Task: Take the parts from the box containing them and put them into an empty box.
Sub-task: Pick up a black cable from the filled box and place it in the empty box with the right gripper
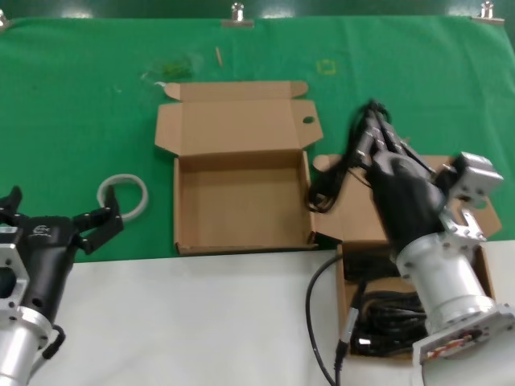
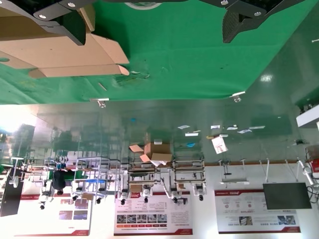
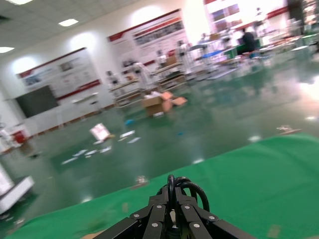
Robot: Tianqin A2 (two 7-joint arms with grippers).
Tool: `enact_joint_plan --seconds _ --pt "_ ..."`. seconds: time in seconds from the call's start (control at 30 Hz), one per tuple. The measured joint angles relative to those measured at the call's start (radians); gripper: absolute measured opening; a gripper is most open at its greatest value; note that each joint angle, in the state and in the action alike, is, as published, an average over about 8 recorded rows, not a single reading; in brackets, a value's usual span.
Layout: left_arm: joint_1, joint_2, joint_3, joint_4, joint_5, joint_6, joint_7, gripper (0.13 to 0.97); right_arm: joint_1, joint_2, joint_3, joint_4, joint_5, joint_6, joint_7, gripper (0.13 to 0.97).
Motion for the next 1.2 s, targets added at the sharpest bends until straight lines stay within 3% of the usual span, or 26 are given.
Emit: enact_joint_plan --seconds 0.23,0.53,0.9,1.2 --pt "0.000 0.000 0.000 0.000 0.000 0.000 0.000 0.966 0.145 0.001 -0.063 -0.187 0.027 -0.092 0.015 0.152" --pt "0.000 0.000 0.000 0.000 0.000 0.000 0.000 0.966 0.369 0.001 -0.156 -0.547 -0.043 -0.267 0.156 0.151" --pt "0.000 0.000 0.000 0.000 0.000 0.000 0.000 0.966 0.548 0.002 -0.052 -0.938 -0.203 -0.494 0.213 0.149" --pt "0.000 0.000 0.000 0.000 0.000 0.000 0.000 0.966 0.605 0.001 0.019 -1.027 -0.297 -0.569 0.248 0.149"
